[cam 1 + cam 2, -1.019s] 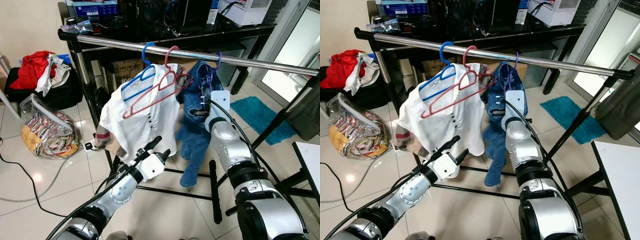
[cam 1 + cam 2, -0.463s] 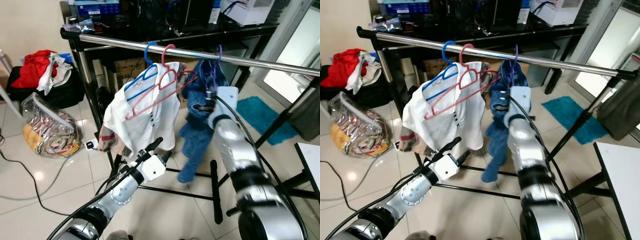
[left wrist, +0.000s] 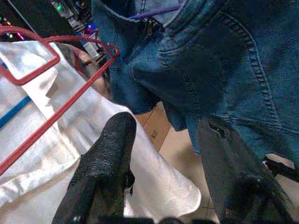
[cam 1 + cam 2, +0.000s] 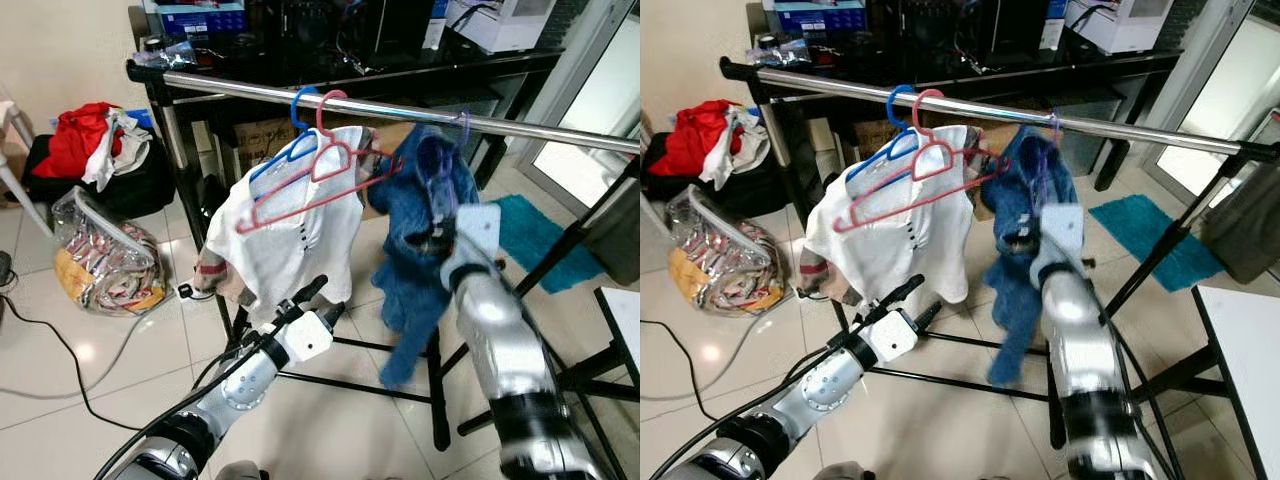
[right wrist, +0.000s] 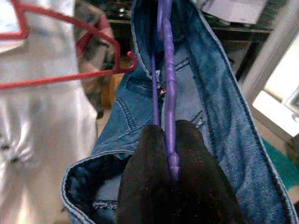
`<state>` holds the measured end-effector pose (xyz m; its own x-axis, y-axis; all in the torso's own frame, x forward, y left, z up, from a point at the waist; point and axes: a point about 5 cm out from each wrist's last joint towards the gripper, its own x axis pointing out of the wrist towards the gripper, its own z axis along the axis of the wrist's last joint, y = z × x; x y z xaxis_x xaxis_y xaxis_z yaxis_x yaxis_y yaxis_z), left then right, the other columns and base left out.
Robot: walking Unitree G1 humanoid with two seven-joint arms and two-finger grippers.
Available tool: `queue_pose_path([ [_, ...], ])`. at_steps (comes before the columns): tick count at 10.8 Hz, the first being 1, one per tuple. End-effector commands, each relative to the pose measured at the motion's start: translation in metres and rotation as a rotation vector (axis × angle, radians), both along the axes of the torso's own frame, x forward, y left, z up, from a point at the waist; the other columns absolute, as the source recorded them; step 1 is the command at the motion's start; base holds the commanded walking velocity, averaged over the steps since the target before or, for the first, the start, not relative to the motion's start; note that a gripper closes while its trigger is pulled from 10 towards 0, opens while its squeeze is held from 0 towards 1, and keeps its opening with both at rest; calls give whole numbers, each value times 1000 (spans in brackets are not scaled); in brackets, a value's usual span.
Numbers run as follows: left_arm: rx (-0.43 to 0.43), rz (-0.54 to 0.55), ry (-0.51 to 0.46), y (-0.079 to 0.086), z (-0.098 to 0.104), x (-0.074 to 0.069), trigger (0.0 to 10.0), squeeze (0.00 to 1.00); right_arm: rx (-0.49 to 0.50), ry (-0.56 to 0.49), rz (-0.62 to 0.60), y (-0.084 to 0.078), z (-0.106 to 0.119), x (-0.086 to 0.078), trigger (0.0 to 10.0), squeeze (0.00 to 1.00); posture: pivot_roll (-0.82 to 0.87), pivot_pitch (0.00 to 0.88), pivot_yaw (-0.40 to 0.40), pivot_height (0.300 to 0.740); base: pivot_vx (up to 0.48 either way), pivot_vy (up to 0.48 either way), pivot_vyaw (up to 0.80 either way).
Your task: Hang hanger
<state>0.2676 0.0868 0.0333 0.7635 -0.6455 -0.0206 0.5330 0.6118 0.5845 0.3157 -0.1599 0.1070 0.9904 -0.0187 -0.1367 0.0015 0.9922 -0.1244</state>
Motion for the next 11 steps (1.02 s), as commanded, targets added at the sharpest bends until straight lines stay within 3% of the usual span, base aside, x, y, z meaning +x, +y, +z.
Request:
queue_pose_path([
  [1, -1, -27, -12, -3, 3, 0, 10000, 0, -49, -50, 27, -1, 8, -2, 8078, 0, 126, 0, -26, 740, 0, 0, 0],
  [3, -4, -26, -12, -3, 3, 0, 10000, 0, -61, -31, 35, -3, -6, -11, 10000, 0, 128, 0, -26, 740, 0, 0, 0],
  [5, -86, 42, 6, 3, 4, 0, 10000, 0, -36, -87, 74, -7, -19, -31, 10000, 0, 114, 0, -21, 740, 0, 0, 0],
  [7, -203, 129, 27, 11, 7, -1, 10000, 0, -34, -146, 53, -19, -15, -49, 10000, 0, 104, 0, -18, 740, 0, 0, 0],
  [9, -329, 199, 46, 16, 8, -11, 10000, 0, 9, -166, 58, -33, -18, -73, 10000, 0, 80, 0, -6, 740, 0, 0, 0],
  [11, -354, 225, 62, 20, 9, -12, 10000, 0, 7, -165, 32, -40, -17, -81, 10000, 0, 63, 0, 6, 740, 0, 0, -769],
])
